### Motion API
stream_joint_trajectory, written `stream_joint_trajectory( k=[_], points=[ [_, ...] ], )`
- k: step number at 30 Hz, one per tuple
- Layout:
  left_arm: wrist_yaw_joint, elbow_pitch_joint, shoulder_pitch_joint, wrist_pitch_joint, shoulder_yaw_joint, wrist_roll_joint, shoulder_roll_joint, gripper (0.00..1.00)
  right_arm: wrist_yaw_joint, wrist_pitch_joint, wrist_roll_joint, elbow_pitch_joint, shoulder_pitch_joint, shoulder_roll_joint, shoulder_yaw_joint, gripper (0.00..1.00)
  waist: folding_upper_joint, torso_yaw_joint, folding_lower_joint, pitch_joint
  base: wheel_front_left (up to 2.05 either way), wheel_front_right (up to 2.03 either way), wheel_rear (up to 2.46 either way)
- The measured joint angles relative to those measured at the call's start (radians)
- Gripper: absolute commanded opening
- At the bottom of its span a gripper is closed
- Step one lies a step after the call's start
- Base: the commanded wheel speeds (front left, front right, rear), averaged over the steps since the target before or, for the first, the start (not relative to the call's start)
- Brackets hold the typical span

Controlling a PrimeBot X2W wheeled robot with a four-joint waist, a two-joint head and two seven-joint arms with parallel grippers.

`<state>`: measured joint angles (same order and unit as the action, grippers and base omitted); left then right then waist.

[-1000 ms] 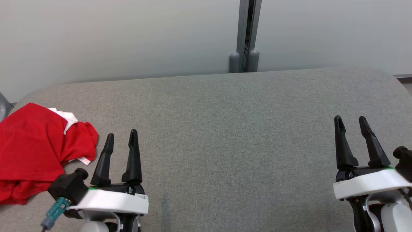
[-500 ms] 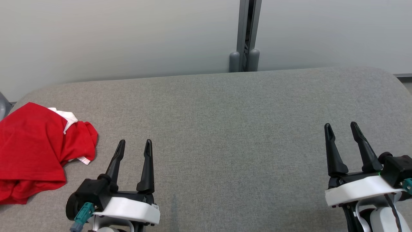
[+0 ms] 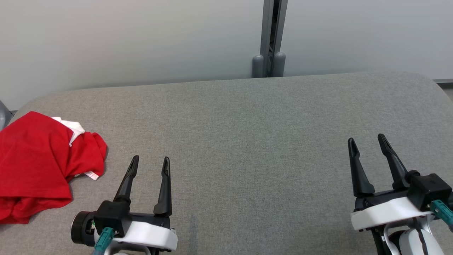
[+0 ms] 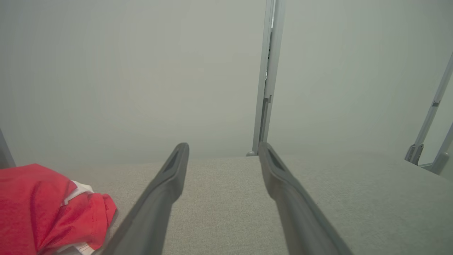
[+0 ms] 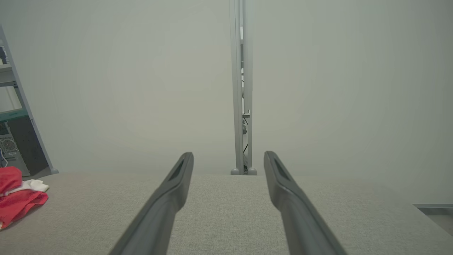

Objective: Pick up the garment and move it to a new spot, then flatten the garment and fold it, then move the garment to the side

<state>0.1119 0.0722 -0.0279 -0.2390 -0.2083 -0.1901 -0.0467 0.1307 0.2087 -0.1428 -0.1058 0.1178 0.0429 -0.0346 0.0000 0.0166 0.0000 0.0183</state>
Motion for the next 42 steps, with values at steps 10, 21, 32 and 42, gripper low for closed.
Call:
stream_joint_trajectory(
  k=[10, 21, 32, 42],
  points=[
    [0.0, 0.005, 0.004, -0.01, 0.003, 0.028, 0.0, 1.0, 0.0, 0.028, -0.017, -0.004, 0.001, 0.002, -0.006, 1.0, 0.0, 0.003, 0.0, 0.006, 0.0, 0.0, 0.0],
    [-0.01, 0.061, 0.022, -0.021, 0.007, 0.025, -0.001, 1.0, 0.0, 0.051, -0.031, -0.108, 0.002, 0.004, -0.005, 1.0, 0.0, 0.003, 0.0, 0.006, 0.0, 0.0, 0.0],
    [-0.01, 0.097, 0.022, -0.022, 0.006, 0.016, -0.001, 1.0, 0.0, 0.056, -0.026, -0.141, 0.016, 0.004, 0.0, 1.0, 0.0, 0.003, 0.0, 0.007, 0.0, 0.0, 0.0],
    [-0.01, 0.097, 0.022, -0.022, 0.007, 0.016, -0.001, 1.0, 0.0, 0.056, -0.026, -0.147, 0.016, 0.004, -0.001, 1.0, 0.0, 0.005, 0.0, 0.002, 0.0, 0.0, 0.0]
  ],
)
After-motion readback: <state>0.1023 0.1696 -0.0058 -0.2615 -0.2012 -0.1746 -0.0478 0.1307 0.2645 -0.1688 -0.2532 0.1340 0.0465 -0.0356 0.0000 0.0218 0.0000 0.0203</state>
